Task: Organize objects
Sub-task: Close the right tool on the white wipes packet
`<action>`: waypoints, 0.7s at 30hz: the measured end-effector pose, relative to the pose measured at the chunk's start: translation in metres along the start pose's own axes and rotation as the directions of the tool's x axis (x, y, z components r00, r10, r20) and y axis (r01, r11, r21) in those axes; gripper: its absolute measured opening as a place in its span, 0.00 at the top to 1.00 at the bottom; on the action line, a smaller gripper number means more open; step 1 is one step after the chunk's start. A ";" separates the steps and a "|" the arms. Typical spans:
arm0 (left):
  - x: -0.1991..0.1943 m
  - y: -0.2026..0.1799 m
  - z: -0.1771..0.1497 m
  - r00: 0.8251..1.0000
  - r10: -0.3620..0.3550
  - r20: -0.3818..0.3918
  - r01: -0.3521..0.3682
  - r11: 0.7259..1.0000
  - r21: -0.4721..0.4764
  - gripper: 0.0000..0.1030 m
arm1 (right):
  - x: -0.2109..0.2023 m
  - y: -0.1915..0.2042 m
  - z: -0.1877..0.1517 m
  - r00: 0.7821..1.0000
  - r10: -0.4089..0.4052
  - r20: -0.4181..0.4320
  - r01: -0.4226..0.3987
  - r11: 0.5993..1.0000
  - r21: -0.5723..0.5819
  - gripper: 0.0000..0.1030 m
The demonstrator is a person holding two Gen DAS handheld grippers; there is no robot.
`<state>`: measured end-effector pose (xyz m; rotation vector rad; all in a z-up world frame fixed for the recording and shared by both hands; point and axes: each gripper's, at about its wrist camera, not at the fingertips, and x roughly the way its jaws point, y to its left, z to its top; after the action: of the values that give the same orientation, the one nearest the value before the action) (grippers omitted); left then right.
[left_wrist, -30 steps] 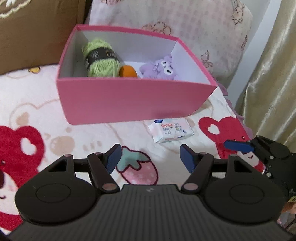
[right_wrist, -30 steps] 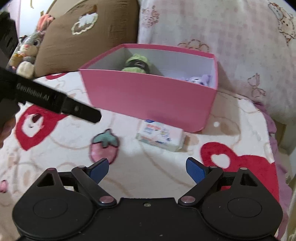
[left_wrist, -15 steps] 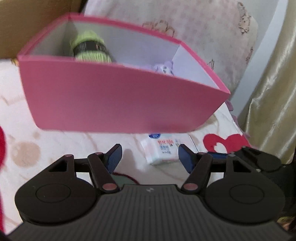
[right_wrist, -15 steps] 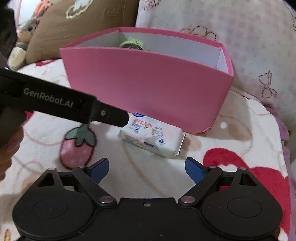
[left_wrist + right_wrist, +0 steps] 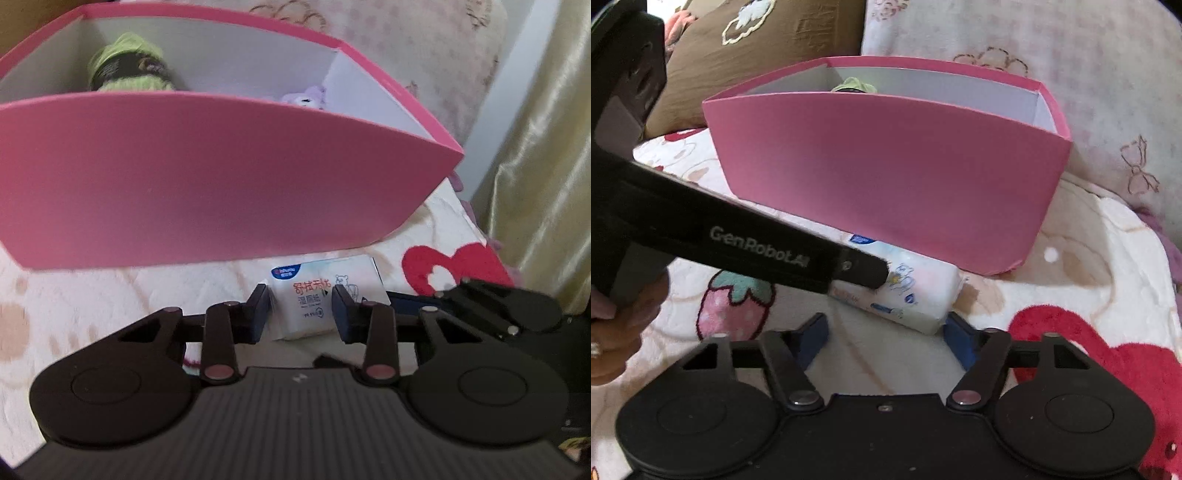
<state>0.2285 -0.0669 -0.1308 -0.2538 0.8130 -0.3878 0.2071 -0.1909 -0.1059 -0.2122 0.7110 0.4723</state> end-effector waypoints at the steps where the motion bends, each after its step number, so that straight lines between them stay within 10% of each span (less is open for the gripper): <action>1: -0.002 0.000 0.000 1.000 -0.002 -0.010 0.002 1.000 -0.011 0.69 | -0.002 -0.002 -0.001 1.000 -0.001 0.006 0.001 1.000 0.019 0.43; 9: -0.033 0.018 -0.024 0.990 -0.100 -0.101 0.077 0.974 -0.212 0.71 | -0.039 0.003 -0.032 0.996 0.082 0.032 -0.087 0.979 0.183 0.42; 21: -0.023 0.017 -0.037 0.987 -0.085 -0.139 0.054 0.976 -0.210 0.68 | -0.031 0.016 -0.033 0.998 0.063 0.004 -0.063 0.981 0.186 0.26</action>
<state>0.1906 -0.0443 -0.1459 -0.4516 0.9930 -0.3916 0.1598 -0.1987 -0.1097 -0.0143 0.7607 0.4630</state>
